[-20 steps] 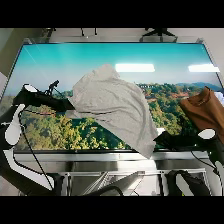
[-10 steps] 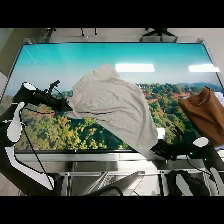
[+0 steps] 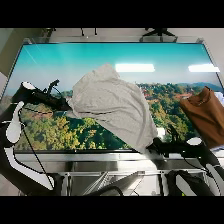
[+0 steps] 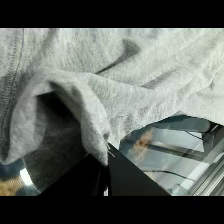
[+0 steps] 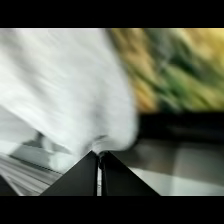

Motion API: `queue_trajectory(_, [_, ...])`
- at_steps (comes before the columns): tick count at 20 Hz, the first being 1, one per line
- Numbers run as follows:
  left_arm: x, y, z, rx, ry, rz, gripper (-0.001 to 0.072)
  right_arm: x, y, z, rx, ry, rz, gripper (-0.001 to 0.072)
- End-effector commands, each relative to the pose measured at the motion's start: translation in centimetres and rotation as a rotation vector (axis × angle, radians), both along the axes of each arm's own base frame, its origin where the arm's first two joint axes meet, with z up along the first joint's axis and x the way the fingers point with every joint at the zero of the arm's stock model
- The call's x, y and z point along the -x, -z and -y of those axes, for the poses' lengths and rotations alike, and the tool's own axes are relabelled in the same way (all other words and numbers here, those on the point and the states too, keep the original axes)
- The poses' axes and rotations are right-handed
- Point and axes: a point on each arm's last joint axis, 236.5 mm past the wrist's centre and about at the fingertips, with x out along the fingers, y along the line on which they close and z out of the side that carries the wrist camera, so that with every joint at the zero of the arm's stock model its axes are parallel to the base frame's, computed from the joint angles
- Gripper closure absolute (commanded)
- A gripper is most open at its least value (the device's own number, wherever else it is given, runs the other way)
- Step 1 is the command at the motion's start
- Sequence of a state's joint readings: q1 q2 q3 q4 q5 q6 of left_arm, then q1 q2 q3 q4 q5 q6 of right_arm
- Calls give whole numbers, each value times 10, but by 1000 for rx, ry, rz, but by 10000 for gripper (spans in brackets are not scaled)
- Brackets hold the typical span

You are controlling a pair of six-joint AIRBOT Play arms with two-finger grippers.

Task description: Fold the shirts.

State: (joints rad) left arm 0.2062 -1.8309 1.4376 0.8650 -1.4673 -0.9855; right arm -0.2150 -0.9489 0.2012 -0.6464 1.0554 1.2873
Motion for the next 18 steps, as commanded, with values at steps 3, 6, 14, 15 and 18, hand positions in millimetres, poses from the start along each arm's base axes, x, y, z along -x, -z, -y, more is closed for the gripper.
queue_trajectory(3, [-11,-82,-5,23,-46,186,699,-88,-98,-1,-57,-41,356,695])
queue_trajectory(6, [-6,-216,5,235,-135,438,699,-143,-238,30,4,-27,724,696])
queue_trajectory(14, [162,-523,28,-48,-193,1410,699,-59,-573,23,433,-90,1595,696])
queue_trajectory(15, [177,-546,26,-145,-234,1499,699,-46,-589,18,467,-92,1647,696])
queue_trajectory(18, [191,-582,-1,-365,-381,1605,699,-28,-609,20,588,-72,1709,696])
